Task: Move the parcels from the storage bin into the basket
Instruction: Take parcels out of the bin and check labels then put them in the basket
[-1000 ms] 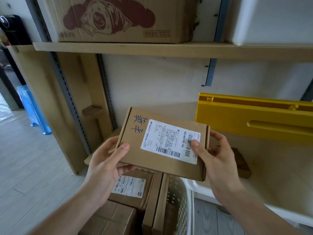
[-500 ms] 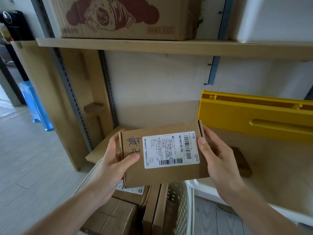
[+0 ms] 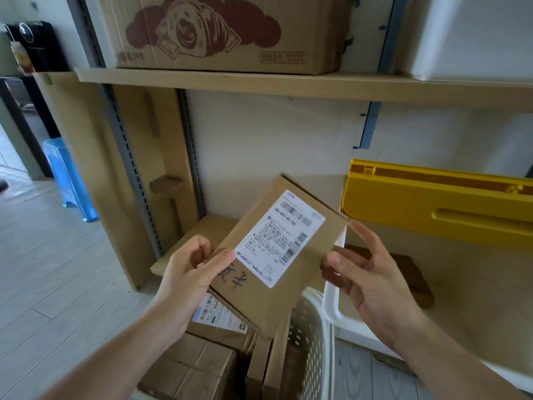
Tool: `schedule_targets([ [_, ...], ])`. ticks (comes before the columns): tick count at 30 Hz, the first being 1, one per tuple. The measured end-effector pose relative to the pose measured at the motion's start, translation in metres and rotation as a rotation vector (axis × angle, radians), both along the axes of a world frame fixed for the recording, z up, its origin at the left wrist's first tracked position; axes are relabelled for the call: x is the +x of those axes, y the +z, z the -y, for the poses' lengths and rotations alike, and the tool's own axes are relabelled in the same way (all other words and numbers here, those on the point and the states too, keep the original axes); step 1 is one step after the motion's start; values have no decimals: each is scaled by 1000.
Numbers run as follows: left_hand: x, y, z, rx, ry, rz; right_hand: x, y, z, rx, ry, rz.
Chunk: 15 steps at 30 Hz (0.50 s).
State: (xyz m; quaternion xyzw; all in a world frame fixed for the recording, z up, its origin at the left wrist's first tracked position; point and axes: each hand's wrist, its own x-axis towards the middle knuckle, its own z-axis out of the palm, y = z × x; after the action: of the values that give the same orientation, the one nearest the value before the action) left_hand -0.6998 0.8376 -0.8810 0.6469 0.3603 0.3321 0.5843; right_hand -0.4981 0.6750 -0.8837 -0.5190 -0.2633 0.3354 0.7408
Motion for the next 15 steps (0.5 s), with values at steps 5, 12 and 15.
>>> schedule_targets([
  [5,1,-4,8,-7,-246,-86,-8,3,-2,-25,50,167],
  [12,13,-10,20,-81,-350,-14,-32,-8,-10,-144,-98,638],
  [15,14,-11,20,-96,-326,12,-33,-8,-11,-272,-183,864],
])
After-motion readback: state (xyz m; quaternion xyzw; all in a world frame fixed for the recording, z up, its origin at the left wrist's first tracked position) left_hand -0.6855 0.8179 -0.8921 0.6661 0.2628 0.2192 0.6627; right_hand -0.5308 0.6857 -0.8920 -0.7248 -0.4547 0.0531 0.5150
